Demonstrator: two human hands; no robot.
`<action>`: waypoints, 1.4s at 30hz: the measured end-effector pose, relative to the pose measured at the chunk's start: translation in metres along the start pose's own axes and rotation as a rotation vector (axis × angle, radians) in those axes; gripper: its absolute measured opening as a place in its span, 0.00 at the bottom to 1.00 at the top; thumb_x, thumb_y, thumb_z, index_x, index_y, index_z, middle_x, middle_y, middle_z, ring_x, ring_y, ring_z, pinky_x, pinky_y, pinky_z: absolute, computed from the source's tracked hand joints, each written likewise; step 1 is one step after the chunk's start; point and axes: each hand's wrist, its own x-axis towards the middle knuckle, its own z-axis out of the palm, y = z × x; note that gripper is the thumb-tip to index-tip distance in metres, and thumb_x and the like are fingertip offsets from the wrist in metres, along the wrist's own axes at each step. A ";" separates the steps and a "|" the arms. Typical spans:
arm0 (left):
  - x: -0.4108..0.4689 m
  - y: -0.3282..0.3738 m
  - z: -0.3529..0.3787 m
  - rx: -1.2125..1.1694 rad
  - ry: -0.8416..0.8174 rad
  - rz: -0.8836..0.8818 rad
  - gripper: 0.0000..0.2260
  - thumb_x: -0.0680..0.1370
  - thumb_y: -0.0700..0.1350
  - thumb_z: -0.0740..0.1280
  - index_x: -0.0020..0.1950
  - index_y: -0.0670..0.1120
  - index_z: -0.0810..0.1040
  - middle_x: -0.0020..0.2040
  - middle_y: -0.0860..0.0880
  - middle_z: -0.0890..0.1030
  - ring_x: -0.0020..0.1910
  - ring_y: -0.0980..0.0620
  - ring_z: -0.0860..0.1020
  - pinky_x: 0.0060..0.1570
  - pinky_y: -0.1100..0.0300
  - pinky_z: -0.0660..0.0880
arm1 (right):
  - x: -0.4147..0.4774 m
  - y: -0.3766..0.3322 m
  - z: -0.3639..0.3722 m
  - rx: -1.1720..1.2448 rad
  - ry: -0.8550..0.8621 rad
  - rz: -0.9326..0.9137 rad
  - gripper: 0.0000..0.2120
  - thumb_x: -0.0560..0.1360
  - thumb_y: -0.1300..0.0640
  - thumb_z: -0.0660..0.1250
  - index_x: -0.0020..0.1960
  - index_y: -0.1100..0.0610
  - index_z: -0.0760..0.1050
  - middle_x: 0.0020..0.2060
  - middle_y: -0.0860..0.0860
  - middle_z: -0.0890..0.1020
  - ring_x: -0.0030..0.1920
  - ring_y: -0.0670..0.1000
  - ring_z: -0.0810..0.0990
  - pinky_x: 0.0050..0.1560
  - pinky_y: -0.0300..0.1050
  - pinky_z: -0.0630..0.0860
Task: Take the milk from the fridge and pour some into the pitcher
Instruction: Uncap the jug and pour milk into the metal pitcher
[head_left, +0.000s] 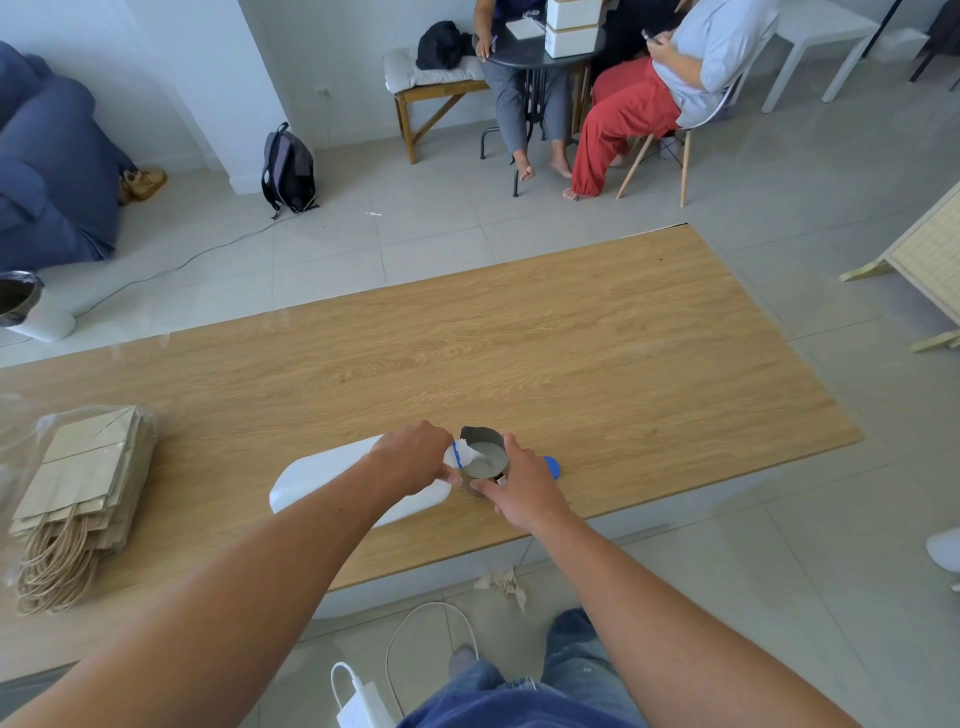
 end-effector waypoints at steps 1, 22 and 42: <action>0.000 0.000 0.000 0.002 -0.003 -0.002 0.27 0.83 0.61 0.73 0.76 0.47 0.78 0.61 0.45 0.82 0.51 0.45 0.78 0.47 0.53 0.73 | -0.001 0.000 0.000 0.000 -0.001 -0.001 0.51 0.80 0.40 0.77 0.90 0.50 0.50 0.75 0.56 0.72 0.63 0.60 0.85 0.67 0.57 0.81; -0.001 0.005 -0.006 0.004 -0.022 -0.024 0.30 0.83 0.61 0.73 0.79 0.46 0.76 0.53 0.49 0.79 0.49 0.47 0.79 0.47 0.53 0.75 | -0.001 0.000 0.001 0.020 -0.007 0.003 0.51 0.79 0.40 0.78 0.90 0.50 0.50 0.74 0.57 0.72 0.61 0.60 0.86 0.67 0.58 0.81; -0.001 0.008 -0.007 0.019 -0.019 -0.027 0.28 0.83 0.61 0.73 0.77 0.45 0.77 0.58 0.46 0.82 0.56 0.43 0.83 0.50 0.52 0.76 | -0.002 0.000 0.001 0.004 0.012 -0.019 0.50 0.79 0.39 0.77 0.90 0.50 0.52 0.71 0.56 0.75 0.59 0.60 0.87 0.64 0.58 0.83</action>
